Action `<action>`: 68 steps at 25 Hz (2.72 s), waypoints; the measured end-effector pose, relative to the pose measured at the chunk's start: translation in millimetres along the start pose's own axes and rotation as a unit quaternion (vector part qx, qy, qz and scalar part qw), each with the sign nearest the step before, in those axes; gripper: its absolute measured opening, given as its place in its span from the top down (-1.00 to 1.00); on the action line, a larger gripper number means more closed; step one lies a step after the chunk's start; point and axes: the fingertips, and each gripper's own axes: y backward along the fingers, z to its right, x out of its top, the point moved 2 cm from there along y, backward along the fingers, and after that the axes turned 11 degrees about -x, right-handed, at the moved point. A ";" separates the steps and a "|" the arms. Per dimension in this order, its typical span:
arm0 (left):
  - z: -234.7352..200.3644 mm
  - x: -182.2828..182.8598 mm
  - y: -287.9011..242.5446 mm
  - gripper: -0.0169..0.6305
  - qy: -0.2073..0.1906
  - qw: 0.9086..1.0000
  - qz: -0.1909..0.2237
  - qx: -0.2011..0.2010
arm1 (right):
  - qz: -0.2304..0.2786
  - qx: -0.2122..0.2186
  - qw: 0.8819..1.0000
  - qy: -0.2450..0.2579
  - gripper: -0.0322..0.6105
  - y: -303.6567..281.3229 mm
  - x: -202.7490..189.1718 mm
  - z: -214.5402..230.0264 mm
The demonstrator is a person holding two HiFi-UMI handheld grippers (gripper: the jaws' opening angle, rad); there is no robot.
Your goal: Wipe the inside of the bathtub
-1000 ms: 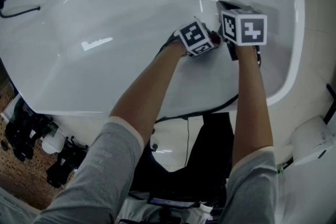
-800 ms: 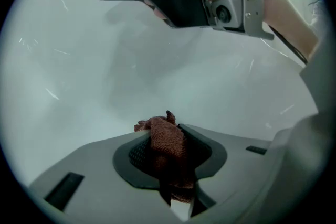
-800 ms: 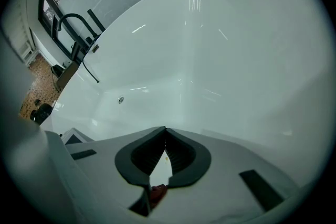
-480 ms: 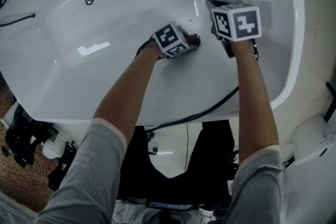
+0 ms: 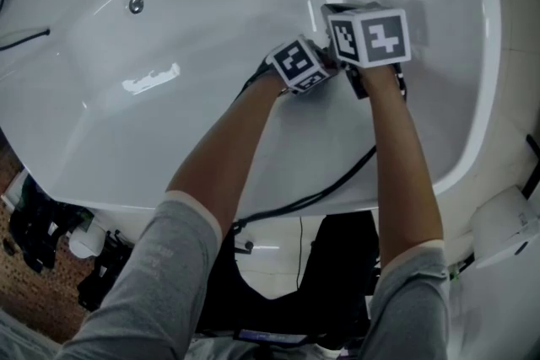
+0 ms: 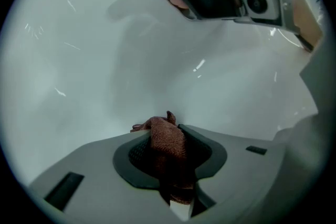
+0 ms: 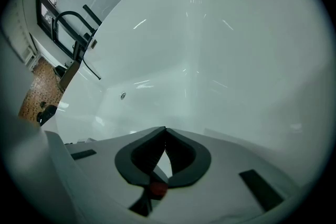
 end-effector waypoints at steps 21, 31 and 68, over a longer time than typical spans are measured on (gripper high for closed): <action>-56.0 -36.0 -10.6 0.62 -0.020 0.998 -0.012 0.061 | 0.008 0.043 0.997 -0.057 0.90 -1.1 19.2 -5.4; -94.6 -58.7 3.8 0.63 -0.074 0.980 -0.138 0.122 | 0.005 0.046 0.998 -0.051 0.90 0.1 16.4 -9.3; -143.8 -71.3 72.7 0.63 -0.068 0.960 -0.154 0.226 | 0.016 0.031 0.999 -0.019 0.90 3.4 25.5 -11.0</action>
